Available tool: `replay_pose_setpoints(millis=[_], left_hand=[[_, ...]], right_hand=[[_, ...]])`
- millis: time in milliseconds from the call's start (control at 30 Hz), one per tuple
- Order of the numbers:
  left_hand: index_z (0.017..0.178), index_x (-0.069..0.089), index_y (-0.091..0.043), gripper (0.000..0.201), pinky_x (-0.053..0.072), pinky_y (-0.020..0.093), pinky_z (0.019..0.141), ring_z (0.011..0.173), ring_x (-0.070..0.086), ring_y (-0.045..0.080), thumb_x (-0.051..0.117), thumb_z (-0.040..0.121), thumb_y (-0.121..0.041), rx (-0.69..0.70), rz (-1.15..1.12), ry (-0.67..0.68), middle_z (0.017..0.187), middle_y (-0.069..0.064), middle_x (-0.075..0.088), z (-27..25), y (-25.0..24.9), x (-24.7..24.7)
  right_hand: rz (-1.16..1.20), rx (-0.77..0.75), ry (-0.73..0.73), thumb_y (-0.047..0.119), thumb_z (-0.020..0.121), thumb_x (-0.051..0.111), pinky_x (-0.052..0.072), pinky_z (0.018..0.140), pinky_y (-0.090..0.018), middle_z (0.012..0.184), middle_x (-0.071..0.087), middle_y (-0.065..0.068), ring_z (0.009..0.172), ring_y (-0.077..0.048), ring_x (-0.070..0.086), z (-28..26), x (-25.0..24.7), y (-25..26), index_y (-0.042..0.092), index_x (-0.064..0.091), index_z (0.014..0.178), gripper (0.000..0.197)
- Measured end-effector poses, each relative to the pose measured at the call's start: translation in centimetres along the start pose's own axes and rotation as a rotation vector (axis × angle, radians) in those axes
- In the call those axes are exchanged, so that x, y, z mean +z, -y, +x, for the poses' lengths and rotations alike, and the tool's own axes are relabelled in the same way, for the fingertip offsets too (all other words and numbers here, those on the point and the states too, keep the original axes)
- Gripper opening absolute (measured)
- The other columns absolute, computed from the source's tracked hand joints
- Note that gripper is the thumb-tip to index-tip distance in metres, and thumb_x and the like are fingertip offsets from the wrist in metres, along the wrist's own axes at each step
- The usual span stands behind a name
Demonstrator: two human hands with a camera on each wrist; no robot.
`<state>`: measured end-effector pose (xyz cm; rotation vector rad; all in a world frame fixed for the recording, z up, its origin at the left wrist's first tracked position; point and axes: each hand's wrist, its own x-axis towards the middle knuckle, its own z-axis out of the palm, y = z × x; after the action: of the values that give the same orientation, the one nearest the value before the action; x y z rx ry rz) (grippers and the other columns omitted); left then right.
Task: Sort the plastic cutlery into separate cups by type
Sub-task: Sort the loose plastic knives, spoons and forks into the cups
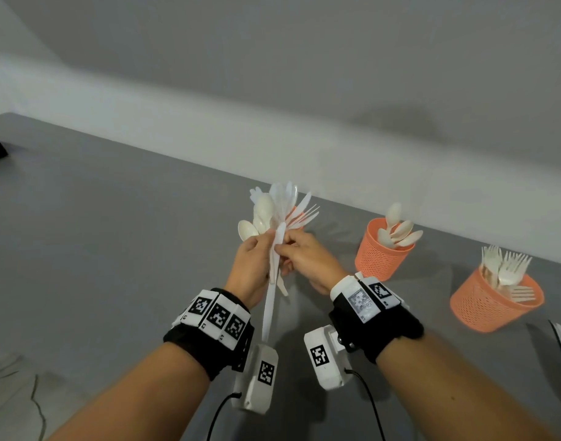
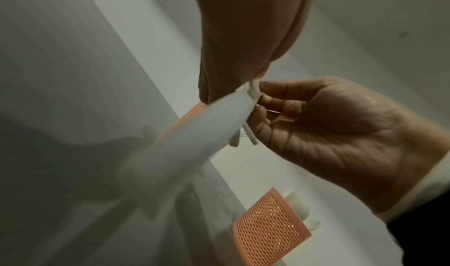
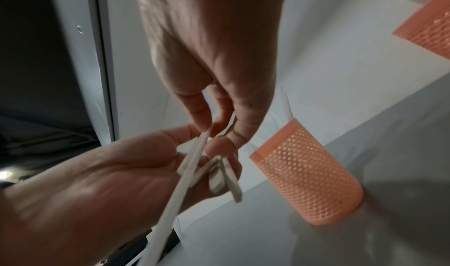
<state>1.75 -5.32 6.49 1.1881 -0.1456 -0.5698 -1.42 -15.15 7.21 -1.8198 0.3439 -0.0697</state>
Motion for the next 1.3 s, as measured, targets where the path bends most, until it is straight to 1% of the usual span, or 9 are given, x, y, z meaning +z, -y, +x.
replay_pose_setpoints(millis=[300,433,600,733,833,933,1033,1133,1300], left_hand=[[0.083,0.048,-0.008,0.020,0.052,0.025,0.067,0.065,0.058,0.011,0.038,0.099,-0.013,0.083,-0.076,-0.171,0.073,0.003,0.053,1.7,-1.0,-1.7],[0.087,0.051,-0.015,0.017,0.046,0.029,0.072,0.074,0.053,0.015,0.038,0.097,-0.012,0.090,-0.051,-0.219,0.081,0.005,0.050,2.4,-0.6,-2.1],[0.088,0.050,-0.012,0.014,0.047,0.036,0.083,0.083,0.061,0.019,0.041,0.097,-0.016,0.100,0.099,-0.187,0.089,0.012,0.059,2.9,0.0,-3.4],[0.083,0.046,-0.012,0.015,0.047,0.028,0.070,0.070,0.057,0.015,0.044,0.097,-0.016,0.088,0.187,-0.063,0.073,-0.001,0.061,2.3,0.6,-2.9],[0.110,0.042,-0.015,0.013,0.050,0.019,0.062,0.067,0.054,0.010,0.043,0.097,-0.014,0.077,0.179,0.074,0.083,0.000,0.058,1.9,0.7,-2.0],[0.133,0.018,-0.033,0.051,0.050,0.015,0.060,0.060,0.059,0.000,0.041,0.097,-0.006,0.140,0.231,0.175,0.086,0.002,0.060,1.7,0.5,-1.4],[0.141,-0.003,-0.035,0.071,0.048,0.012,0.059,0.057,0.061,-0.002,0.041,0.097,-0.003,0.189,0.281,0.211,0.088,0.002,0.064,1.3,0.1,-1.0],[0.145,-0.002,-0.029,0.069,0.049,0.014,0.065,0.065,0.064,0.011,0.041,0.097,-0.003,0.201,0.282,0.202,0.098,0.012,0.066,1.5,0.1,-0.1],[0.120,0.036,-0.029,0.035,0.049,0.020,0.065,0.062,0.053,0.002,0.047,0.095,-0.007,0.256,0.445,0.351,0.092,0.003,0.059,0.8,0.8,3.0]], right_hand=[[-0.088,-0.322,-0.616,0.014,0.093,0.046,0.050,0.064,-0.042,0.076,0.058,-0.019,0.069,-0.034,0.058,2.8,-4.4,2.9,0.010,0.045,0.081,0.013],[0.016,-0.349,-0.647,0.012,0.096,0.041,0.047,0.047,-0.023,0.064,0.051,-0.009,0.042,-0.002,0.053,3.6,-5.2,3.6,0.009,0.041,0.082,0.014],[0.021,-0.507,-0.838,0.014,0.097,0.040,0.048,0.055,-0.033,0.067,0.049,0.001,0.057,-0.018,0.057,4.2,-5.9,3.1,0.011,0.038,0.087,0.011],[-0.300,-0.408,-0.662,0.009,0.093,0.046,0.044,0.060,-0.035,0.070,0.058,-0.016,0.065,-0.030,0.056,5.7,-5.1,0.7,0.009,0.042,0.079,0.014],[-0.568,-0.221,-0.422,0.000,0.086,0.048,0.032,0.062,-0.028,0.073,0.048,-0.013,0.071,-0.024,0.045,6.8,-4.4,-1.2,0.004,0.052,0.070,0.016],[-0.611,-0.210,-0.367,0.002,0.089,0.048,0.035,0.079,-0.022,0.102,0.045,-0.015,0.092,-0.025,0.047,6.5,-4.1,-1.0,-0.003,0.059,0.105,0.021],[-0.445,-0.333,-0.455,0.017,0.095,0.045,0.039,0.087,-0.024,0.111,0.048,-0.014,0.098,-0.023,0.051,4.3,-3.8,0.6,0.002,0.050,0.123,0.032],[-0.088,-0.167,-0.277,0.040,0.091,0.050,0.048,0.074,-0.025,0.089,0.063,0.000,0.081,-0.014,0.062,1.7,-3.2,1.5,0.015,0.055,0.107,0.030],[0.391,-0.033,-0.227,0.019,0.073,0.077,0.050,0.081,-0.057,0.108,0.064,-0.009,0.082,-0.023,0.068,0.3,-3.6,0.6,0.016,0.039,0.126,0.065]])
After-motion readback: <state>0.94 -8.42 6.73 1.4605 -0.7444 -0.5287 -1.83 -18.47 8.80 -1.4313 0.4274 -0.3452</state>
